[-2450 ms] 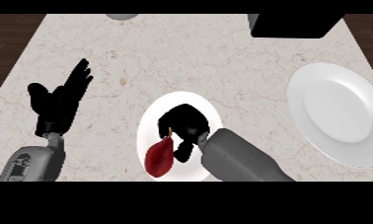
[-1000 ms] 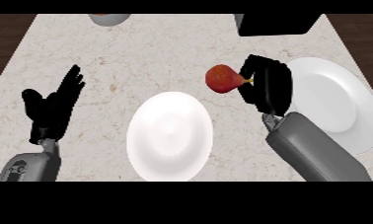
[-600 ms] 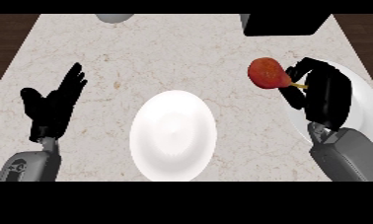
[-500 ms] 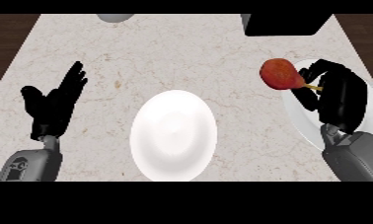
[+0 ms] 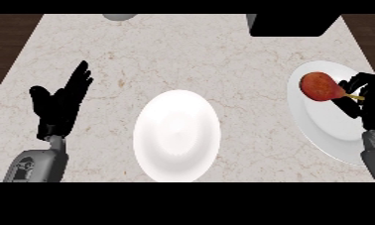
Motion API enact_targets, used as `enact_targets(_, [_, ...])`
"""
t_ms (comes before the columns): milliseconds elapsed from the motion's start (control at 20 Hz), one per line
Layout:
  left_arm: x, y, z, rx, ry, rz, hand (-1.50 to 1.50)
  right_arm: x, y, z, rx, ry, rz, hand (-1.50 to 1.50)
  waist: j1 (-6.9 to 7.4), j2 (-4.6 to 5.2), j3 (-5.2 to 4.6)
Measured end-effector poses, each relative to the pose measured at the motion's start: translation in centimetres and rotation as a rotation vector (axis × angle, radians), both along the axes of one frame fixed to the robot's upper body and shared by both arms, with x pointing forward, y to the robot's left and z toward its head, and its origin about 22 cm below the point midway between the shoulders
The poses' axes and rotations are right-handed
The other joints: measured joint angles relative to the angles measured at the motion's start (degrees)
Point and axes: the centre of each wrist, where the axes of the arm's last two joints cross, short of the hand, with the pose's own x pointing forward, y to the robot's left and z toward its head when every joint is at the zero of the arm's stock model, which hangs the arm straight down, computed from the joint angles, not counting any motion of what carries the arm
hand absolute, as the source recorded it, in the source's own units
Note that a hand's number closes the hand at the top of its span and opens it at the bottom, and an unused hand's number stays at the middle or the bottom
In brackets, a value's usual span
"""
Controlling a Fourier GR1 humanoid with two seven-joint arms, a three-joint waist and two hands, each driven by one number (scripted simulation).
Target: Pick the pear from the plate and place it in the plate
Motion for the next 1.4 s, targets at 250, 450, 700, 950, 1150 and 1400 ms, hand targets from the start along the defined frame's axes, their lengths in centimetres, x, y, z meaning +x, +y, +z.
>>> enact_targets(250, [-0.2,0.0,0.2,0.006,-0.001,-0.008,0.00,-0.4,-2.8,-1.0,0.118,0.113,0.024,-1.50,0.07,0.01,0.01])
enact_targets(450, [0.4,-0.3,0.0,0.008,-0.002,-0.009,0.00,-0.5,-5.9,-2.0,0.174,0.155,0.094,-1.50,0.08,0.09,0.04])
enact_targets(700, [0.7,0.1,0.4,0.000,0.004,-0.010,0.00,-0.2,-6.9,-2.1,0.162,0.025,0.177,-1.50,-0.02,-0.03,0.02])
enact_targets(950, [0.0,0.3,-0.3,-0.004,0.012,0.003,0.00,-0.4,-5.8,-0.7,0.221,-0.196,0.328,-1.50,-0.60,-0.27,-0.01])
enact_targets(1150, [0.1,0.2,0.1,-0.001,0.011,0.007,0.00,-1.0,-5.7,1.6,0.352,-0.310,0.356,-1.50,-0.97,-0.37,-0.06])
enact_targets(1400, [-0.4,0.4,-0.2,0.001,0.009,0.010,0.00,-2.7,-6.4,2.4,0.596,-0.309,0.365,-1.50,-1.00,-0.37,-0.07])
